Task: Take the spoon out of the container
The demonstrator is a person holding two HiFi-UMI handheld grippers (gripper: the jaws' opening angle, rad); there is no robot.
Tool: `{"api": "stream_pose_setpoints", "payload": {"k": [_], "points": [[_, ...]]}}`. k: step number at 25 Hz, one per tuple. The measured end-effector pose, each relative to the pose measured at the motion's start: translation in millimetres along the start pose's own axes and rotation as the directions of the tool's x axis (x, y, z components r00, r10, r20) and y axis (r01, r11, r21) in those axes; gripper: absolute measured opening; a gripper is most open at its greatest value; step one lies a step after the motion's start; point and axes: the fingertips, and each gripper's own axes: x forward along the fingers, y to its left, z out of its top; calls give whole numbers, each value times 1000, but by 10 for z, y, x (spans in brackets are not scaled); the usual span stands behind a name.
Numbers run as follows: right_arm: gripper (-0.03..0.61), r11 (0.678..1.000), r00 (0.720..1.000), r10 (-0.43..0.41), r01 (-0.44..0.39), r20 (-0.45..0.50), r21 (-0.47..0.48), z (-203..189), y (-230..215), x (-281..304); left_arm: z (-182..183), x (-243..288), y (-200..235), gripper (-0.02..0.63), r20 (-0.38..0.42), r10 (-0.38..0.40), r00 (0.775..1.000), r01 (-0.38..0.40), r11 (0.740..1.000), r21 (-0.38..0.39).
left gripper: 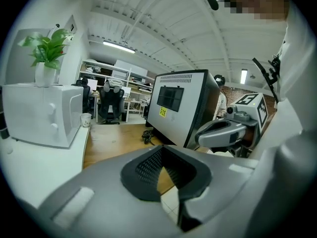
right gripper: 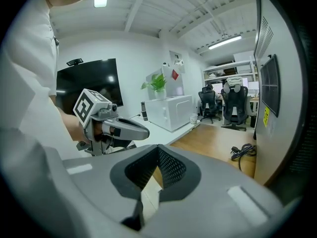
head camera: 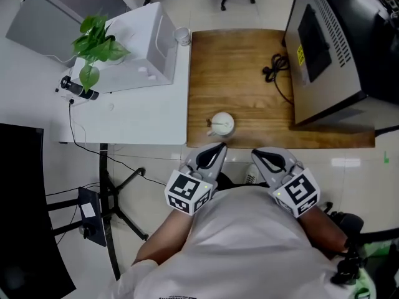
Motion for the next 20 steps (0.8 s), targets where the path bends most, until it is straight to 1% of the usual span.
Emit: {"api": "stream_pose_setpoints", "payload": {"k": [5,8,10,14,17,20], "points": [[7,997,999,-44,44,0,70,5,-47,131,-5,4,158,5,-18,-38,999,38,999,17],[6,995,997,-70,69,14,71,67,-21,209,-31,-15,293,5,-46,-58,997,59,998,22],[8,992,995,-94,93,12,89,54,-11,247,-53,-14,397,5,-56,-65,996,66,998,14],[6,978,992,-125,128,-28,163,-89,-23,361,-74,41,614,6,-66,-72,995,72,997,-2],[7,972,990,-130,138,-56,192,-201,-11,426,-68,78,730,6,-62,-81,995,80,997,-6],[7,965,988,-135,148,-73,217,-311,-27,498,-93,154,893,6,-71,-70,995,70,998,-10]]}}
